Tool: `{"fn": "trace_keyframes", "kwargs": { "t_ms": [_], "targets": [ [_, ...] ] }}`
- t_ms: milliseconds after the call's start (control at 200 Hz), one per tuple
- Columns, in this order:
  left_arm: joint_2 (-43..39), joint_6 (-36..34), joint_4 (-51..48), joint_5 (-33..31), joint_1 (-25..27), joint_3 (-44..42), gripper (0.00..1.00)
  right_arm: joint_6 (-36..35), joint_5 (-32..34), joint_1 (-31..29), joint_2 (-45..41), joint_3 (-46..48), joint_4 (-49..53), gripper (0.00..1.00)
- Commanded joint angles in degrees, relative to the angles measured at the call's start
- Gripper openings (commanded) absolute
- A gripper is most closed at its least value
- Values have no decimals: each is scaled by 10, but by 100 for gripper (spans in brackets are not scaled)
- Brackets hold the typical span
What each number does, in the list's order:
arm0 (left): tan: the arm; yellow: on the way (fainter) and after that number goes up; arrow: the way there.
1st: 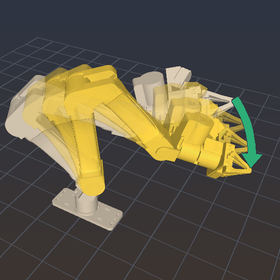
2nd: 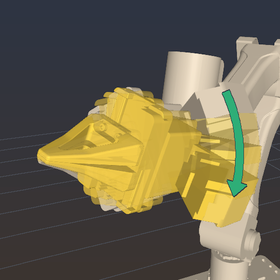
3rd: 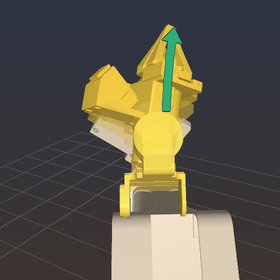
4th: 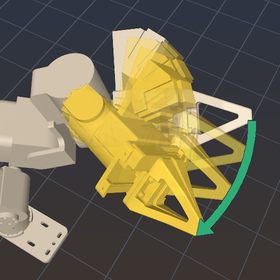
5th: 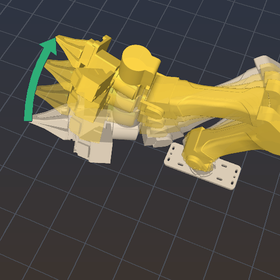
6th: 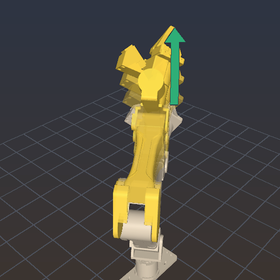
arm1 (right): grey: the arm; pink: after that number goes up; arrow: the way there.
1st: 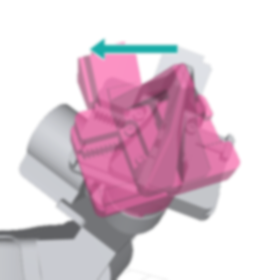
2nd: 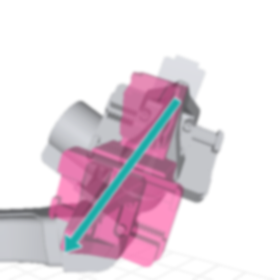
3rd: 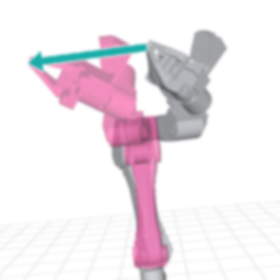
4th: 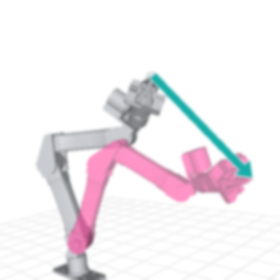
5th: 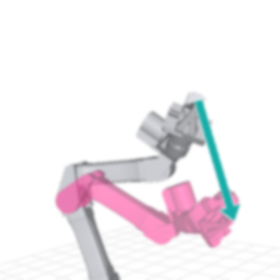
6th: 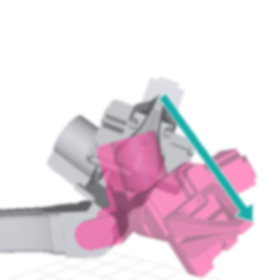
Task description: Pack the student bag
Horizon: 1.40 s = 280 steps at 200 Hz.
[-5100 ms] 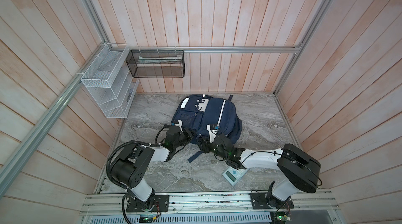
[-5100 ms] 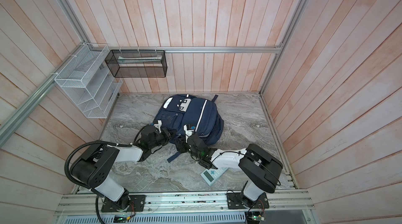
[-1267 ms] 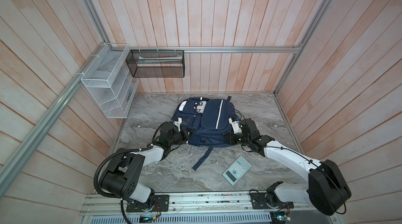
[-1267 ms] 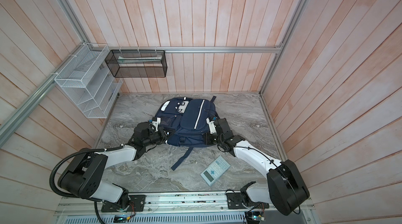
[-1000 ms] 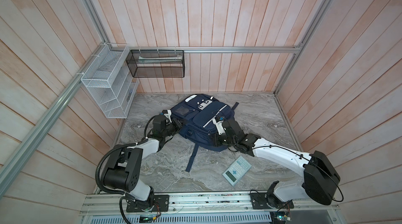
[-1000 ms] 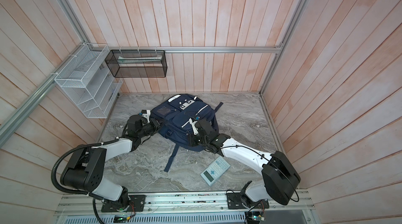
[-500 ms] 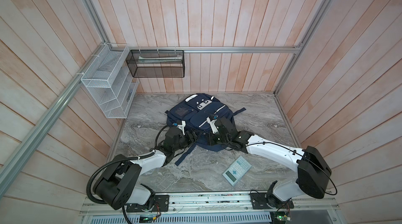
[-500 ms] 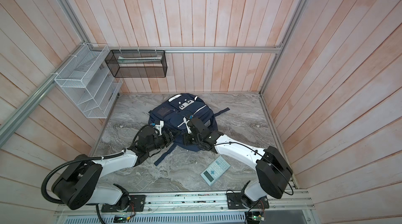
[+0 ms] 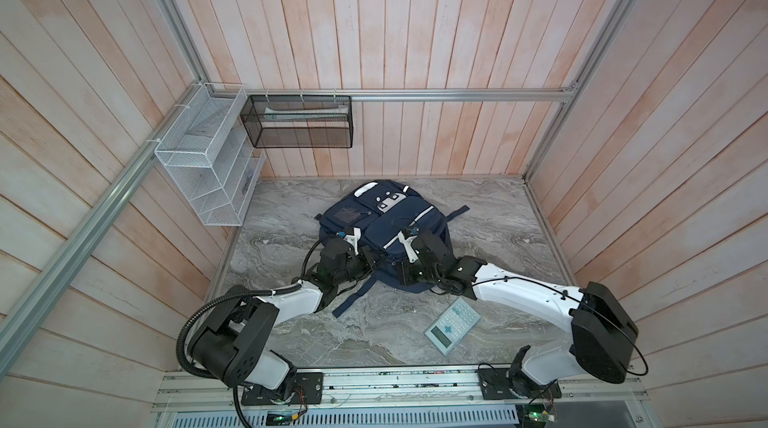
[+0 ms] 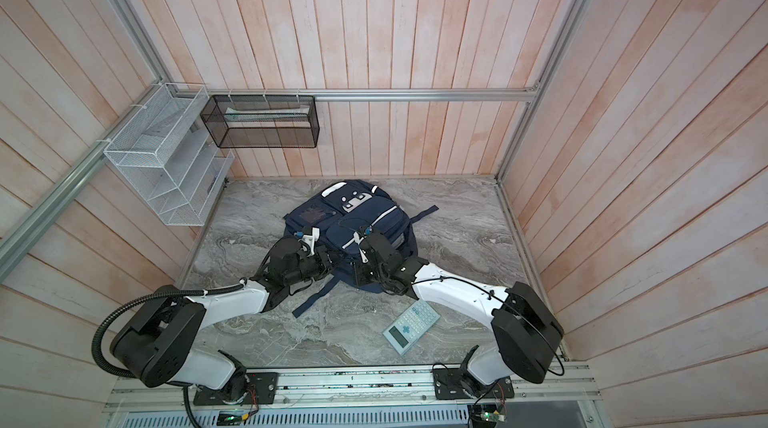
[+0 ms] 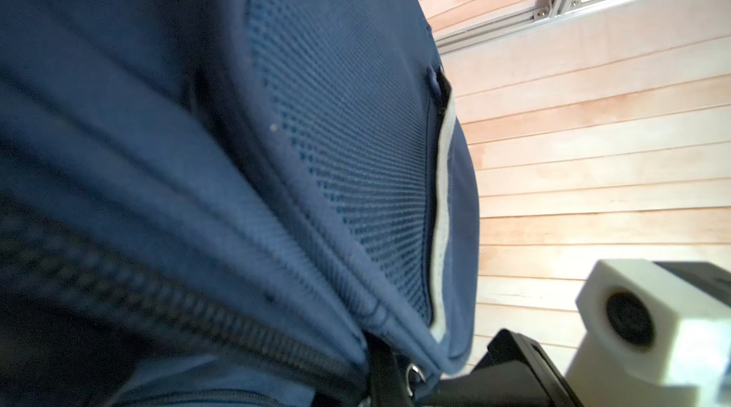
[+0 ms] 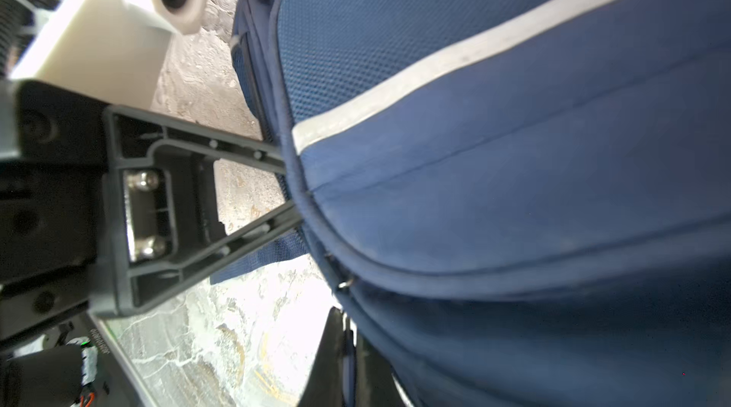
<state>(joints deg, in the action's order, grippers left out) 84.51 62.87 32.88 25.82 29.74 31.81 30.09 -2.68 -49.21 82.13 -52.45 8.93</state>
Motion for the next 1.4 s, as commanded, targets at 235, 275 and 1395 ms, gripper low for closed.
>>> {"fn": "trace_keyframes", "kwargs": {
  "t_ms": [235, 275, 1395],
  "targets": [
    [-42, -28, -7, -6, -63, -38, 0, 1, 104, 166, -137, 88, 92, 0],
    [-41, -22, 2, -4, -61, -39, 0, -7, 80, 166, -141, 90, 79, 0],
    [72, -73, -31, 99, -232, 99, 22, 58, 7, 80, -119, 134, -67, 0]
  ]
}}
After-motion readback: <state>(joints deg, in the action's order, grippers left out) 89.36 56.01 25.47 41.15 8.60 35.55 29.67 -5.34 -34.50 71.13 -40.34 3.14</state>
